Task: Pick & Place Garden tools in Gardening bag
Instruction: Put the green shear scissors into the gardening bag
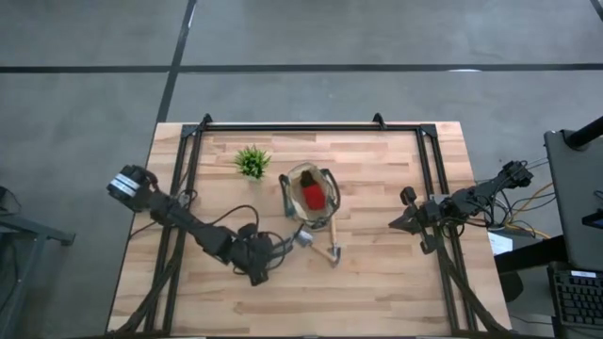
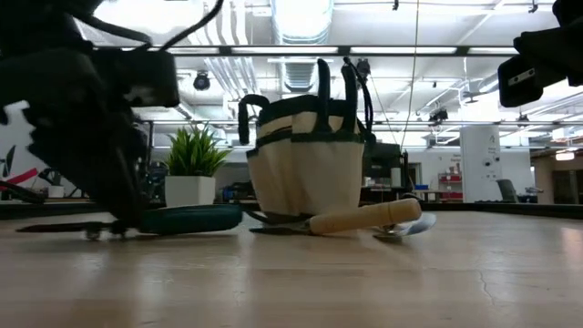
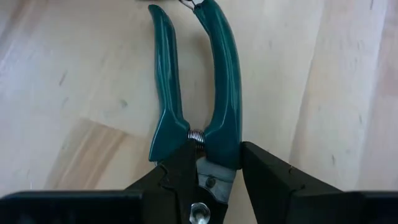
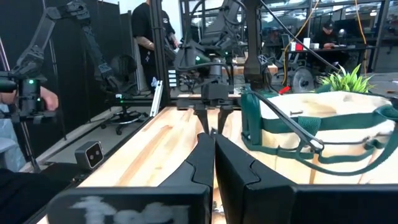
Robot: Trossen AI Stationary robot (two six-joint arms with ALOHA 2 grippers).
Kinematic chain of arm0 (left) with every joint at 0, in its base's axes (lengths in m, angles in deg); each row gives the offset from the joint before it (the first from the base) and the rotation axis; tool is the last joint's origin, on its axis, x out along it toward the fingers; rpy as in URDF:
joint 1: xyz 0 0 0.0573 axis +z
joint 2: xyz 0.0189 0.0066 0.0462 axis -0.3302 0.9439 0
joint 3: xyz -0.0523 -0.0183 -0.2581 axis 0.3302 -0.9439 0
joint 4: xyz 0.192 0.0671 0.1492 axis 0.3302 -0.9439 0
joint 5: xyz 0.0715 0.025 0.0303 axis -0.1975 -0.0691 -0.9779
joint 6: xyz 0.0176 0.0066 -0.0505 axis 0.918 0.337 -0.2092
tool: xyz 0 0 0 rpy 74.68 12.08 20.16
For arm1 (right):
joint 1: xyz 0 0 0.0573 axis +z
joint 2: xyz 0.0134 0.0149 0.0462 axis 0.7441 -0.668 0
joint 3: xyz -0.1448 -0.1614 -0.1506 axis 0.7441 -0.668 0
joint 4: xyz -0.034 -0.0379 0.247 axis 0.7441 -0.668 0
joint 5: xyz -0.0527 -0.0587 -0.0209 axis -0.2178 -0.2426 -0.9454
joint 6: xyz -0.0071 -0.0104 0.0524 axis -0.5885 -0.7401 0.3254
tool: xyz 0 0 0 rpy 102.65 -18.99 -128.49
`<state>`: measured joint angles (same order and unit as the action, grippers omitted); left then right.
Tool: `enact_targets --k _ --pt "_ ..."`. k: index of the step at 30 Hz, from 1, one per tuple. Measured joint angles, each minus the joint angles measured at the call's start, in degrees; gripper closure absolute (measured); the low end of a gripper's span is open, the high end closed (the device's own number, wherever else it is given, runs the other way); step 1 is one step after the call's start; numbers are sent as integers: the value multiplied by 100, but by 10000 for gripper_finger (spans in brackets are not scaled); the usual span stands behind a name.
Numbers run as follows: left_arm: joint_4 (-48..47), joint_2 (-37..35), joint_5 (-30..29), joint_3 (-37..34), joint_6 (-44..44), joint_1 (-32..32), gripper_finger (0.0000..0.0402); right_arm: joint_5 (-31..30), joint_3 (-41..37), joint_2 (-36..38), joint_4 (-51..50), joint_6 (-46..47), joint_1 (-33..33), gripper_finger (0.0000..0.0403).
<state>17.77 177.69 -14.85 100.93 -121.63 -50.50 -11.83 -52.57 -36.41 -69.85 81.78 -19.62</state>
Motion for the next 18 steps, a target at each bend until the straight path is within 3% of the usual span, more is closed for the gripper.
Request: enact_targets --k 9,14,18 --pt "-568 -66 451 28 -556 -560 276 0 -1 0 0 0 -2 394" --pt "-1025 -461 812 -18 -905 -728 276 -2 0 -2 2 0 -2 394" --pt "-970 -1134 413 -25 -1228 -732 275 0 -1 -2 0 0 -2 394"
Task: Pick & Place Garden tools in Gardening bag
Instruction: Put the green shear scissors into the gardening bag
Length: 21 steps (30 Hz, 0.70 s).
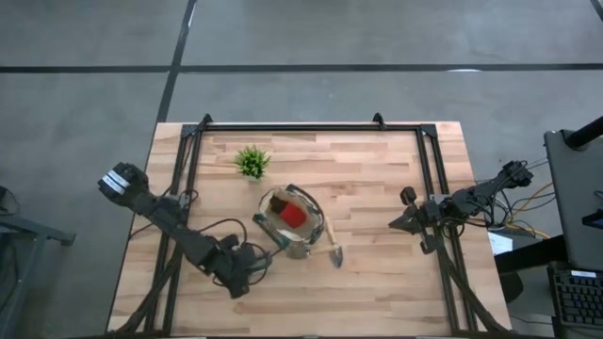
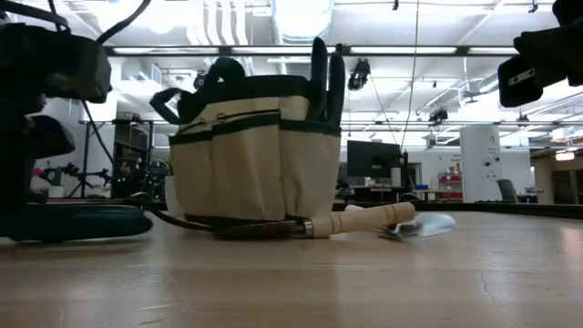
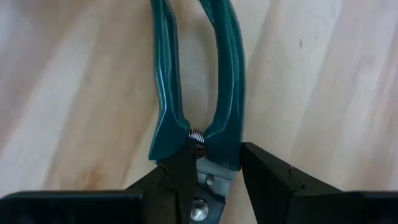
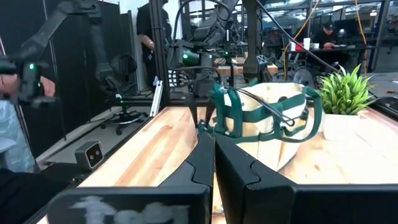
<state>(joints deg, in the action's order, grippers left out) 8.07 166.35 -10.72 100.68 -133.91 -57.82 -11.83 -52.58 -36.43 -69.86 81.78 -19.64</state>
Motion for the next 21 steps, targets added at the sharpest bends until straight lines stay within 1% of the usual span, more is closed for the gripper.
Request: enact_targets --k 2,3,5,7,11,13,16,19,21 --pt "-75 -315 -439 -50 -12 14 276 0 0 0 0 0 0 394" --pt "-94 -496 -761 -53 -18 22 276 -1 0 0 2 0 0 394" --pt "125 -838 -1353 -3 -3 24 275 -1 0 0 0 0 2 394" --pt "120 -1034 -1681 -21 43 25 274 0 0 0 1 0 0 394" --pt "238 -1210 -1798 -21 194 150 273 0 0 0 3 0 2 394" --pt "271 -1152 -1832 -22 211 244 273 -2 0 2 0 0 2 394" --pt "417 -844 -1815 -51 338 440 273 0 0 -7 0 0 2 394" --pt "852 -425 -1906 -47 756 692 273 -1 1 -3 2 0 0 394" --pt "1058 -137 -1906 -19 888 910 273 0 0 -7 2 0 0 394"
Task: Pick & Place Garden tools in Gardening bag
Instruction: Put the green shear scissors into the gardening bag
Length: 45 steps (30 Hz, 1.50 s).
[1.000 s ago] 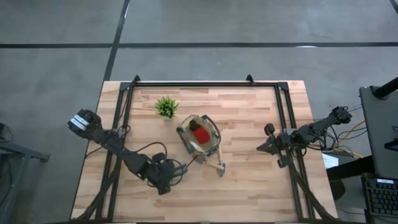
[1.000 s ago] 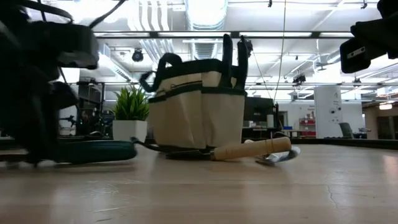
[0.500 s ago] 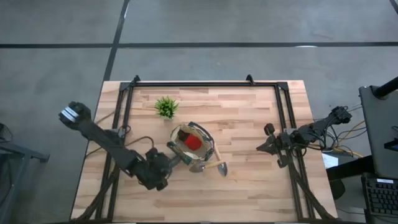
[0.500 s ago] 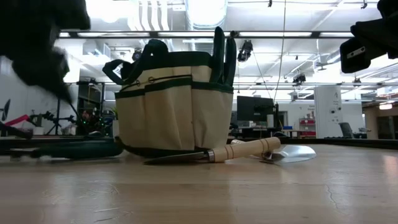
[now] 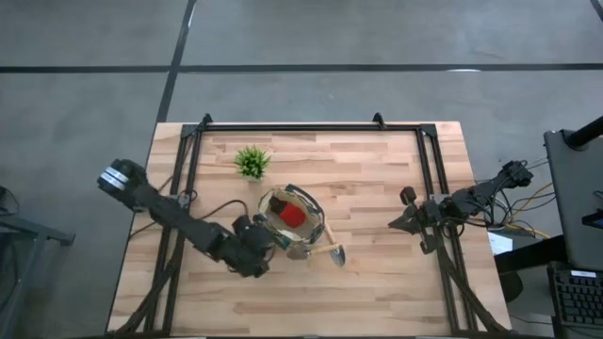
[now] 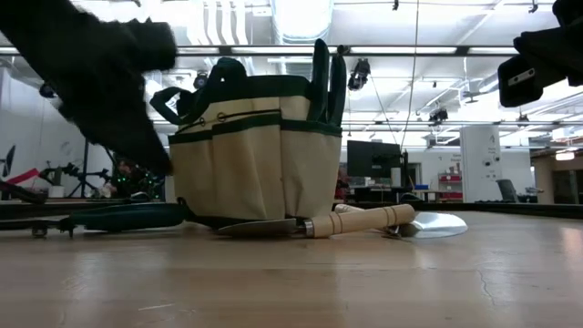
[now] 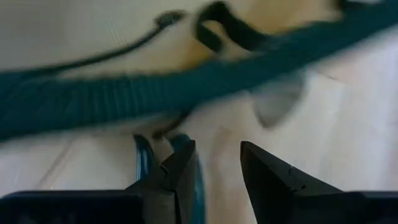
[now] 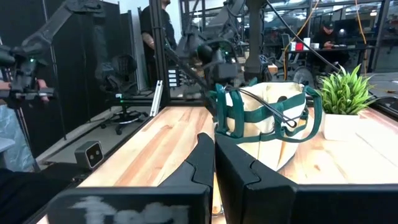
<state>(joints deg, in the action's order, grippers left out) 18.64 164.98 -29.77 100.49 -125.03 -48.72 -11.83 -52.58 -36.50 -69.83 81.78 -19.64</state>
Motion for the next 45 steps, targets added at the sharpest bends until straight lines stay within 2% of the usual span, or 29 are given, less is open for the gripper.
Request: enact_targets --k 4,8,15,19,23,27,30,33,38,45 --pt "69 492 13 224 38 448 269 0 0 9 -1 0 1 394" --pt "-66 795 40 417 208 724 243 0 2 9 0 0 2 394" --pt "-298 953 1071 641 856 875 180 -2 0 9 0 0 2 394" --pt "-442 968 1037 617 979 926 161 -2 0 9 0 0 1 394" --pt "-784 1049 897 635 998 986 162 -2 1 9 -2 0 0 394" --pt "-830 1160 868 648 1049 987 178 -2 1 9 -1 0 0 394" --pt "-800 1204 913 652 1139 987 205 -1 0 9 -1 0 1 394" --pt "-757 1205 976 652 1196 987 250 -1 1 9 0 0 0 394" --pt "-721 1204 1112 654 1471 987 354 -1 1 9 0 0 0 394" --pt "-742 1115 1206 696 1505 970 355 -2 2 9 0 0 0 394"
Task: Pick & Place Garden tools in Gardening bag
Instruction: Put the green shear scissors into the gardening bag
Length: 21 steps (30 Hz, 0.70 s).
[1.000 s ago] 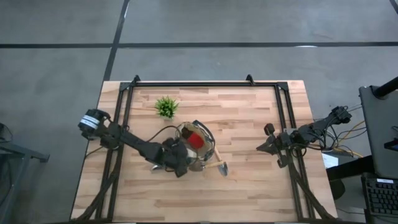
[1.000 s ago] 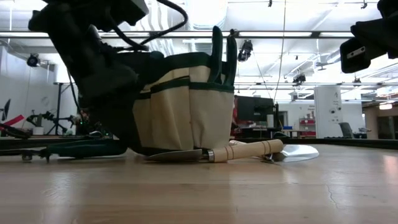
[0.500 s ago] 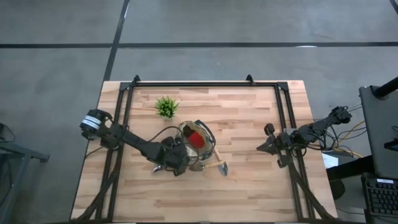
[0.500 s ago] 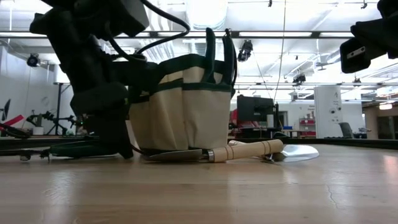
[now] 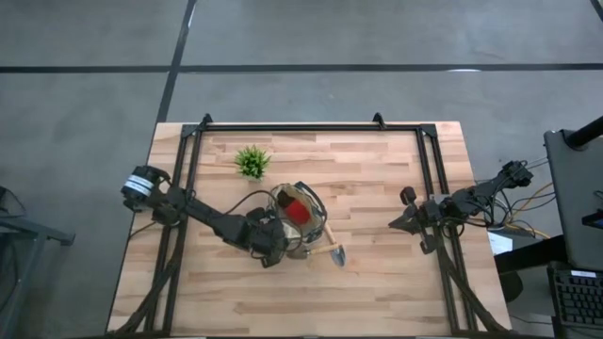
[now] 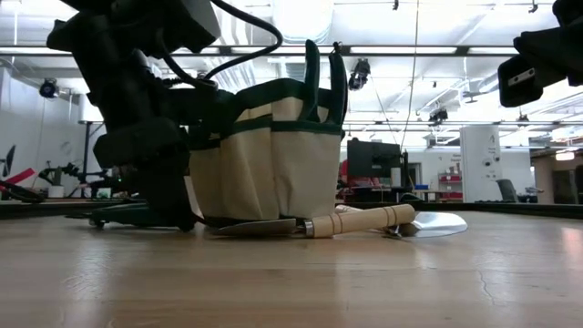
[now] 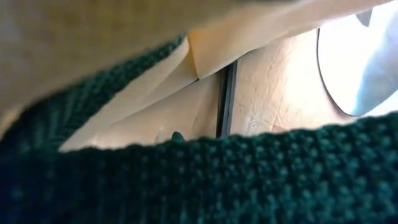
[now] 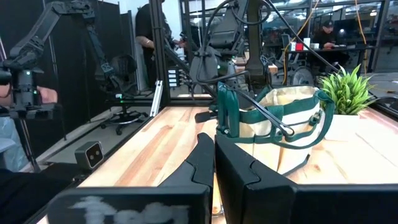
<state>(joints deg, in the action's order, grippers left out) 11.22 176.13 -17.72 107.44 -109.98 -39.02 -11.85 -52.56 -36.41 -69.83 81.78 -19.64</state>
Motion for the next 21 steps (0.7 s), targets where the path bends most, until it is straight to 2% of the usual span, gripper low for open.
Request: enact_targets --k 5,13,21 --pt "-338 -389 273 115 51 -109 358 2 -1 1 0 0 0 394" --pt "-678 -1327 156 204 49 -289 393 0 0 -2 0 0 1 394" --pt "-663 -2022 -1 206 60 -314 393 1 -1 -9 -2 0 1 394"
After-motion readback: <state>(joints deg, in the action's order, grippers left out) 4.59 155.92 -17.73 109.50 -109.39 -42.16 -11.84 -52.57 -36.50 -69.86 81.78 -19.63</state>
